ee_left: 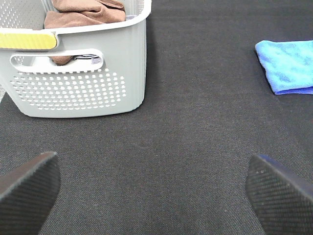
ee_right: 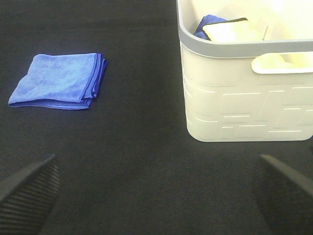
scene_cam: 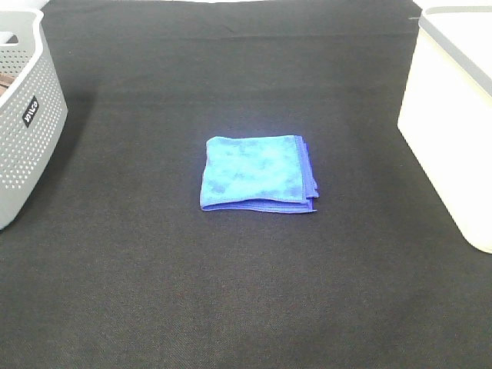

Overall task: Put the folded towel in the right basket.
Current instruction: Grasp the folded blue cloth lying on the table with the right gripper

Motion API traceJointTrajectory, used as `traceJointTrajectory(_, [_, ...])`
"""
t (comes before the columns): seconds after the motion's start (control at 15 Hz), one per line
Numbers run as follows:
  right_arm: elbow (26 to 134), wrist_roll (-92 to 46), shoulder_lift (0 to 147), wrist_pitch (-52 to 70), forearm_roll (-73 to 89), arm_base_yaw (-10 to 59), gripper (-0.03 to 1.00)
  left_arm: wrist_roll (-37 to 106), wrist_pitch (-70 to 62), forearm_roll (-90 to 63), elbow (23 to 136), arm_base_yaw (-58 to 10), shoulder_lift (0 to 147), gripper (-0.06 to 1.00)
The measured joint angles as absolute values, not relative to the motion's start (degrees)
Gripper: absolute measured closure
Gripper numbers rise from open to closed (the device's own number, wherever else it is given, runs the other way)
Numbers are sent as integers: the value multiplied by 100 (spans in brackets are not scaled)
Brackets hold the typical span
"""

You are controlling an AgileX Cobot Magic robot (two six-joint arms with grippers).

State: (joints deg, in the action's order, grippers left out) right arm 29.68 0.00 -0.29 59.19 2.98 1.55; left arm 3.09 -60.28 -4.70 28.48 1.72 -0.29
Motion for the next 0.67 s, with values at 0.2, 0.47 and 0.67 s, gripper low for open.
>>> traceJointTrajectory(0.2, [2968, 0, -29, 5919, 298, 155, -1, 309, -6028, -470, 2848, 172, -29, -2])
traceJointTrajectory(0.47, [2968, 0, -29, 5919, 298, 155, -1, 309, -6028, -470, 2848, 172, -29, -3])
traceJointTrajectory(0.67, [2968, 0, -29, 5919, 298, 155, -1, 172, -6028, -332, 2848, 172, -29, -4])
